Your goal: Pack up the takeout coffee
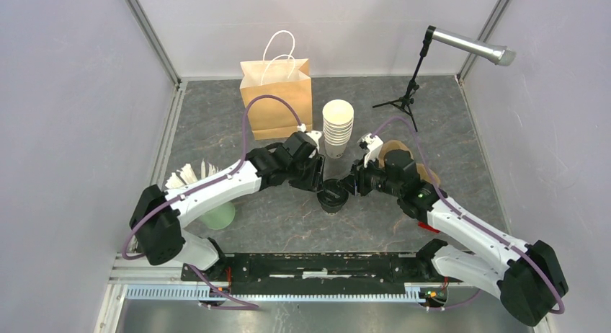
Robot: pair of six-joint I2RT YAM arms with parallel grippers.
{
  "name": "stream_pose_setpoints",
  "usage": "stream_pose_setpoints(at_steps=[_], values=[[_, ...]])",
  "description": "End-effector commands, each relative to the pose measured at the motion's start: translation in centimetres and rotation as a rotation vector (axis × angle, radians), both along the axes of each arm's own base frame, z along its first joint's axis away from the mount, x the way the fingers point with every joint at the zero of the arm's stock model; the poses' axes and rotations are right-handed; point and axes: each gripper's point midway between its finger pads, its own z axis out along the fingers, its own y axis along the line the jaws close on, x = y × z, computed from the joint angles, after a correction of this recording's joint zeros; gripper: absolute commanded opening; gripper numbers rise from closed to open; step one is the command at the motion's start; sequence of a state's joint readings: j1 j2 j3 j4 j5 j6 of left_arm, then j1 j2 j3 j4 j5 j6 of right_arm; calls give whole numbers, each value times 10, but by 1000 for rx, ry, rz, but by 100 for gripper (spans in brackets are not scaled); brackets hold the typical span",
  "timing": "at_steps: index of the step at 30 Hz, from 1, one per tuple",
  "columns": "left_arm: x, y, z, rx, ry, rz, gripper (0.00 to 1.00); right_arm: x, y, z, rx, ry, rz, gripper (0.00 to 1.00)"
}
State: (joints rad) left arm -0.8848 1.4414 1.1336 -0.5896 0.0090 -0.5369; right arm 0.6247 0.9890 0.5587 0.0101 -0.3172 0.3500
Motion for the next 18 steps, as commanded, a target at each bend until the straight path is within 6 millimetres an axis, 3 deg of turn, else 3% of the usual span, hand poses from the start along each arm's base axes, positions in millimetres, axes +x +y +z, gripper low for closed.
stream_pose_setpoints(at_steps=[1, 18], values=[[8, -16, 5, -77, -15, 11, 51, 10, 1, 8, 12, -57, -13, 36], [14, 2, -38, 66, 9, 59, 46, -5, -20, -57, -43, 40, -68, 35]])
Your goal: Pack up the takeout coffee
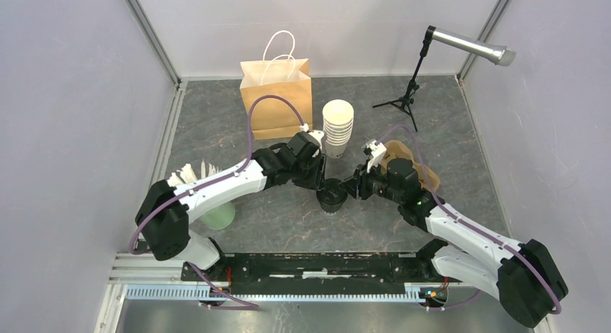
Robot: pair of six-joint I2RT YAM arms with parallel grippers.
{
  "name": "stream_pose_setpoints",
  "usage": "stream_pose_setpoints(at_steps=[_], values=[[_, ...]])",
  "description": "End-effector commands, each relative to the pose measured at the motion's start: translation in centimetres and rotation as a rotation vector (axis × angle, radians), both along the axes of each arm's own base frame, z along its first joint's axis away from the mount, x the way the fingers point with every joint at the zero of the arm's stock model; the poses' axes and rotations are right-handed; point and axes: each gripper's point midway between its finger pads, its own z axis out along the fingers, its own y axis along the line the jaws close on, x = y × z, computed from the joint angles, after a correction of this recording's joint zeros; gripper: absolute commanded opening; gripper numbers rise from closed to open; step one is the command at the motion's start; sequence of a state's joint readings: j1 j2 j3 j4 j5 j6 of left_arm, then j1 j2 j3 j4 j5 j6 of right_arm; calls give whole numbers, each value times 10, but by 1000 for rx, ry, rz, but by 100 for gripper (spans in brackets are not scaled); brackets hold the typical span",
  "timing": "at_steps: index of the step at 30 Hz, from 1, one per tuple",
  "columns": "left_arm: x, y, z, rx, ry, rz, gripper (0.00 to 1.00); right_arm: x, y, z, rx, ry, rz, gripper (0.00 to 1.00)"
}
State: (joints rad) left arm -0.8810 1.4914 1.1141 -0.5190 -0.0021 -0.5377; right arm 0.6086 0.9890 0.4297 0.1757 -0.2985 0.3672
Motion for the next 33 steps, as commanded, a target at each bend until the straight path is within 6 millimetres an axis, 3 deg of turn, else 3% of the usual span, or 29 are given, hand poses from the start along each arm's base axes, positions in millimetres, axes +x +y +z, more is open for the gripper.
stream_pose_setpoints(at_steps=[1, 10, 13, 21, 26, 33], values=[[4, 9, -24, 64, 20, 47, 45, -9, -15, -37, -69, 68, -33, 35], [-6, 13, -36, 62, 57, 40, 45, -30, -28, -67, -85, 122, -37, 35], [-12, 10, -38, 25, 76, 33, 45, -34, -24, -66, -55, 122, -15, 35], [-16, 3, -25, -52, 79, 32, 48, -27, -3, -24, 93, 79, 14, 37], [-17, 12, -41, 5, 90, 46, 48, -20, 5, 1, 124, 52, 29, 45], [-17, 11, -41, -5, 83, 36, 47, -5, -4, 34, 135, -3, 4, 50]])
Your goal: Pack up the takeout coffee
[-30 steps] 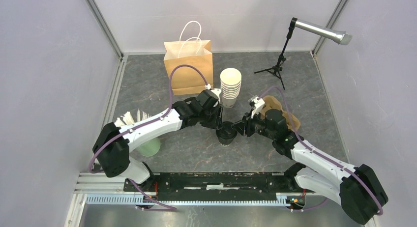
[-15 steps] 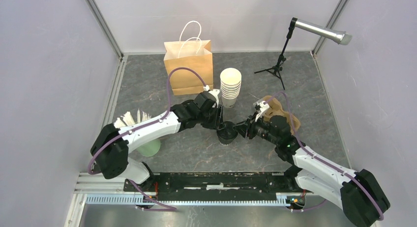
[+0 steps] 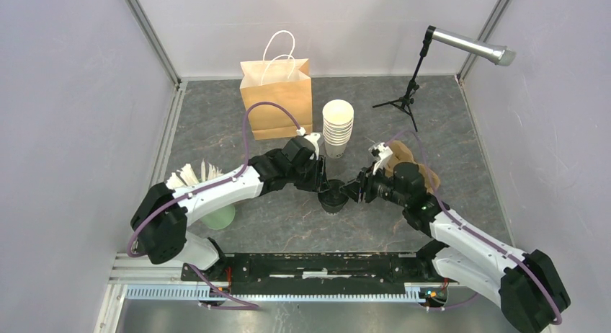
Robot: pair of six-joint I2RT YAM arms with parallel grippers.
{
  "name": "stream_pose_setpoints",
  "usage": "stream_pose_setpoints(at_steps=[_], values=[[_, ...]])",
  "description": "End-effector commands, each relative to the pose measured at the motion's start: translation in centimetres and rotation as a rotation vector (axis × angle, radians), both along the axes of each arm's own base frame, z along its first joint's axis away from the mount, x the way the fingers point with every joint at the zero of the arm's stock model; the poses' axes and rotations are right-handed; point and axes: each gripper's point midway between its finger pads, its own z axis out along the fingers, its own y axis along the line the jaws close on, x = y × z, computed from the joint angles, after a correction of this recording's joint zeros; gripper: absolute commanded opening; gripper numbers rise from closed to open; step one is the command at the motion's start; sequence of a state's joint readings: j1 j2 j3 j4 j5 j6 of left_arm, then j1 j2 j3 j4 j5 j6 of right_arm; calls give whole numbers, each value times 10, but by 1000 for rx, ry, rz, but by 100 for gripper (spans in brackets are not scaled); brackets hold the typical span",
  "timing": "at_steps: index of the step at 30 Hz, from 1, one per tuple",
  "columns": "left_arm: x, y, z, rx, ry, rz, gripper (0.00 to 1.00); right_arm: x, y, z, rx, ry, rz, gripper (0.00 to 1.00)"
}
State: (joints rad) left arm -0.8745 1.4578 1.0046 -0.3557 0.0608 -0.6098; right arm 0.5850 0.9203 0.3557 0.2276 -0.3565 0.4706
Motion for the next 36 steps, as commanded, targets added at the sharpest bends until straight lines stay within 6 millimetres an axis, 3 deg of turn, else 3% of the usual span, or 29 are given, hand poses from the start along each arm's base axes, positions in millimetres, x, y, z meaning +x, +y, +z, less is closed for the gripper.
stream_pose_setpoints(at_steps=[1, 7, 15, 26, 29, 36], values=[[-13, 23, -36, 121, 64, 10, 47, 11, -4, 34, 38, -56, 3, 49], [-13, 24, -36, 123, 60, 6, 47, 8, -6, 32, 78, -18, 69, 45], [-15, 24, -36, 119, 61, 3, 47, 1, -3, 18, 90, 49, 119, 53], [-15, 28, -42, 138, 65, 8, 47, 5, -10, -7, 98, 88, 64, 38], [-16, 30, -45, 147, 69, 14, 47, 4, -15, -23, 77, 117, 35, 37], [-20, 37, -56, 163, 89, 31, 47, -17, -34, -80, 5, 224, -24, 36]])
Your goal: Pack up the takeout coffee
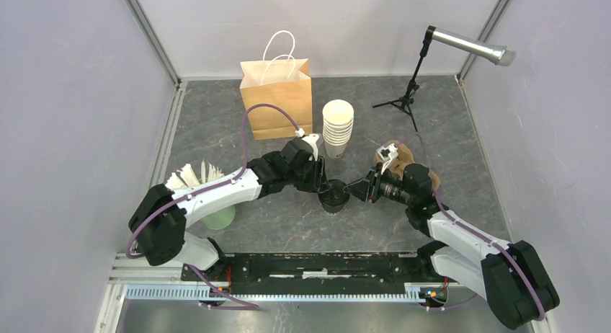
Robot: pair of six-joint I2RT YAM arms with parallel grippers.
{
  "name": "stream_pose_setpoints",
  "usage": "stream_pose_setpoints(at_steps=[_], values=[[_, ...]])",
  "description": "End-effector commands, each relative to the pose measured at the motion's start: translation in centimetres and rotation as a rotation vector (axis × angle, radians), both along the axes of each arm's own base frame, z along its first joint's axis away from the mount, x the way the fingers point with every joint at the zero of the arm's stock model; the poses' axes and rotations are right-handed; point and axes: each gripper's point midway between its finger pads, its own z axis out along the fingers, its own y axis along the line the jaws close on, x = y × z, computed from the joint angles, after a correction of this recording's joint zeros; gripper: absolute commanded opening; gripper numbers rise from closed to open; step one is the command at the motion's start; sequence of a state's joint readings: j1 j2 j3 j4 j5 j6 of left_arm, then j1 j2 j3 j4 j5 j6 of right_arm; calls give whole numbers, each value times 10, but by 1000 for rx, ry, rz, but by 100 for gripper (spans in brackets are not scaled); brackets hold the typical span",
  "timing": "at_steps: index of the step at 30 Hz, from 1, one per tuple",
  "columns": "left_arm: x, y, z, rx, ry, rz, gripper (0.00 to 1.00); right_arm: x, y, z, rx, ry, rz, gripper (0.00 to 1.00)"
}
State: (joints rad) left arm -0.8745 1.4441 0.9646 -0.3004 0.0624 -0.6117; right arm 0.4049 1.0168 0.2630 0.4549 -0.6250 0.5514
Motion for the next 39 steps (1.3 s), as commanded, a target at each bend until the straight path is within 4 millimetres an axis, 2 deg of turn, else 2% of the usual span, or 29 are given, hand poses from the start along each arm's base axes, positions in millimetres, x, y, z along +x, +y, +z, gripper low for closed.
stream_pose_setpoints(at_steps=[1, 7, 10, 14, 19, 24, 28, 31, 34, 39], values=[[-22, 38, -56, 188, 112, 33, 47, -23, -26, -76, -153, 168, -70, 36], [-27, 41, -68, 188, 136, 41, 47, -37, -41, -106, -220, 208, -106, 36], [-29, 42, -71, 189, 143, 42, 47, -39, -40, -104, -202, 194, -98, 36], [-29, 37, -63, 163, 144, 36, 47, -25, -25, -73, -133, 130, -57, 37], [-30, 22, -36, 63, 147, 31, 46, -1, -8, -26, -66, 58, -32, 42], [-29, 9, -9, -28, 140, 28, 46, 16, 0, 6, -45, 16, -30, 50], [-25, 1, 11, -76, 118, 23, 48, 22, -2, 18, -56, -6, -48, 53], [-18, 2, 21, -75, 82, 37, 51, 24, -6, 23, -87, -15, -66, 54], [-10, 8, 23, -34, 47, 60, 52, 24, -8, 34, -90, -38, -74, 51], [1, 11, 21, 19, 20, 76, 51, 9, 3, 53, -59, -85, -25, 45]])
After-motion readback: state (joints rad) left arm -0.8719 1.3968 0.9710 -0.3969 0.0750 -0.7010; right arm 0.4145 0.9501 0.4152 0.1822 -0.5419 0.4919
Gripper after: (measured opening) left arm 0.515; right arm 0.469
